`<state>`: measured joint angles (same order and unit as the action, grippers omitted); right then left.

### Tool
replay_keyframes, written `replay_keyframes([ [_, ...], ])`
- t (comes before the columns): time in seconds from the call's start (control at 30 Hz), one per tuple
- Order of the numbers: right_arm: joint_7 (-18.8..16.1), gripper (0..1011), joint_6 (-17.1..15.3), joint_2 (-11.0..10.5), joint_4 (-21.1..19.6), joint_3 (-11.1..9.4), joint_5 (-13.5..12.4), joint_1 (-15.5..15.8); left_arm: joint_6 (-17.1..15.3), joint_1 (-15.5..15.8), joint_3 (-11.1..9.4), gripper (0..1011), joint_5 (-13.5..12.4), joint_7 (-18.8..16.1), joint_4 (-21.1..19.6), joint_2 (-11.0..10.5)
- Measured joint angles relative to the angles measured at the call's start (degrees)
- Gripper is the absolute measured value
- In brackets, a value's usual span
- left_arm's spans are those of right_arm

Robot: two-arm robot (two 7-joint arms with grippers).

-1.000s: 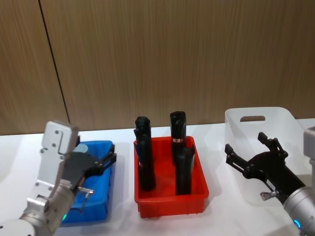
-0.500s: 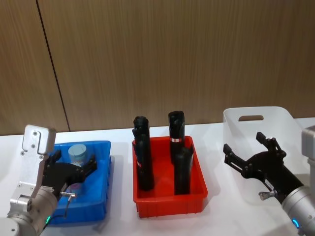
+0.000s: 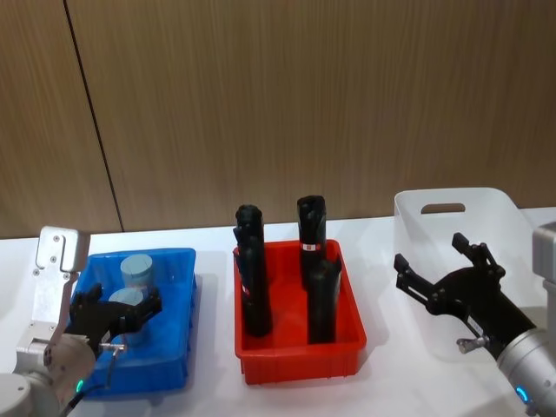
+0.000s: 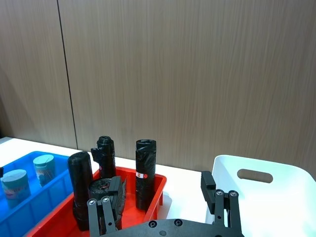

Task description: Pick the cotton swabs from the blue box and place them into the white box.

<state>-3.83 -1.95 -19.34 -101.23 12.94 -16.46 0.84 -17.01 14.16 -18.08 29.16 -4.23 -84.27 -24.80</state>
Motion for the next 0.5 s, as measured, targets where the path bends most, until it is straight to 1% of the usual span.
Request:
replay_keyframes([
  [0.13,0.0,1002,0.0,0.0,0.0,0.0,0.0,0.0,-0.6,1.3,0.2,1004,0.3,0.6,2.6,0.7],
  [0.17,0.0,1002,0.0,0.0,0.0,0.0,0.0,0.0,-0.6,1.3,0.2,1004,0.3,0.6,2.6,0.7],
  [0.23,0.0,1001,0.0,0.0,0.0,0.0,0.0,0.0,-0.9,2.2,0.4,1004,0.5,1.0,4.3,1.1],
  [0.33,0.0,1001,0.0,0.0,0.0,0.0,0.0,0.0,-1.1,2.8,0.5,1004,0.5,1.3,5.5,1.4],
  [0.4,0.0,1001,0.0,0.0,0.0,0.0,0.0,0.0,-1.3,3.7,0.7,1004,0.5,1.8,7.1,1.8],
  [0.43,0.0,1002,0.0,0.0,0.0,0.0,0.0,0.0,-1.3,3.7,0.7,1004,0.5,1.8,7.1,1.8],
  [0.5,0.0,1002,0.0,0.0,0.0,0.0,0.0,0.0,-1.4,4.4,0.8,1004,0.5,2.1,8.4,2.1],
])
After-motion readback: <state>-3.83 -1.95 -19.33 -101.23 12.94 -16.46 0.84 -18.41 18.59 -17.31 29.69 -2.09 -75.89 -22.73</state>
